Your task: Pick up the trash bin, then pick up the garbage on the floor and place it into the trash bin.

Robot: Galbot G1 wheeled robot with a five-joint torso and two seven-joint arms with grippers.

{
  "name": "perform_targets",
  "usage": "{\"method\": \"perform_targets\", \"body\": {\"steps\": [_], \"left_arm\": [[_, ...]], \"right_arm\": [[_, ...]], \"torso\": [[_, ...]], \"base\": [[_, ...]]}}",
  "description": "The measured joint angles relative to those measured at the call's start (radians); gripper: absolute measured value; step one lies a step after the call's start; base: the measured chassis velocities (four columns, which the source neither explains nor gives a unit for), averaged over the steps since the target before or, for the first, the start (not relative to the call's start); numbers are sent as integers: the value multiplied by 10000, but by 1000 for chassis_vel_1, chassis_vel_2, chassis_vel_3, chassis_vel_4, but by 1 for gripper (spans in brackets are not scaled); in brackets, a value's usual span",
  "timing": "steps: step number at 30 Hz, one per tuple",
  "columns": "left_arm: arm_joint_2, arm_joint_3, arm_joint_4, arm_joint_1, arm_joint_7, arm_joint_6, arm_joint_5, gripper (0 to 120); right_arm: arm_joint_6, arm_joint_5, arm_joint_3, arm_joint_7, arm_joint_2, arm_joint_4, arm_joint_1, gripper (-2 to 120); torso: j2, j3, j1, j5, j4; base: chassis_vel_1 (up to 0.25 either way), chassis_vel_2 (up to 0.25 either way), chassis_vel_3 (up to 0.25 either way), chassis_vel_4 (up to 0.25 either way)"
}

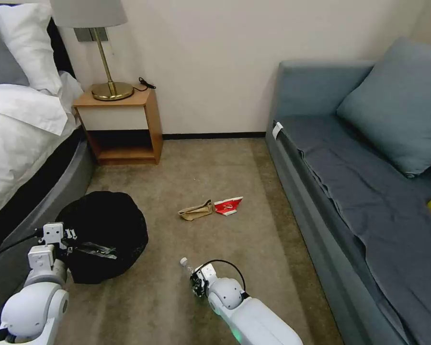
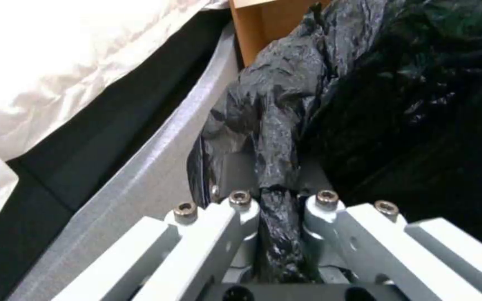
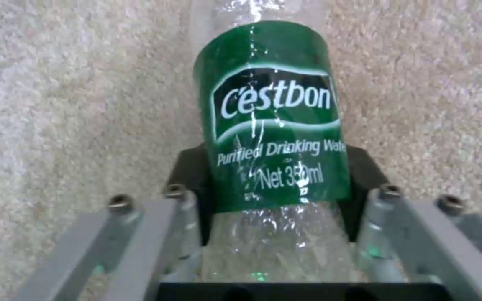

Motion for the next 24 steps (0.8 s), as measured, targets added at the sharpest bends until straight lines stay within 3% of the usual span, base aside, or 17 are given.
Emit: {"method": "perform_targets", "body": {"steps": [1,3,6,14,24], "left_arm": [[0,0,0,0,0,0,0,4],[-8,-36,-229,148,37,15,-130,4],[-6,-75,-398,226,46,72,-226,4],[-47,-175,-563,335,28,-123,-171,4],[-395,-238,-664,546,245,-544,11,4]], "right_arm": [[0,0,0,0,0,0,0,38],[67,-142,144,-9,-28,208,-63,25],[69,-150,280,-9,-44,447,-67,22],[-67,-74,753,15,-320,1707,101,22],[-71,753,1581,26,-881,3652,734,22]], "torso": [[0,0,0,0,0],[0,0,1,0,0],[1,0,0,1,1],[0,0,0,1,0],[0,1,0,1,0]], "base": [[0,0,0,0],[0,0,0,0],[0,0,0,0],[0,0,0,0],[0,0,0,0]]}}
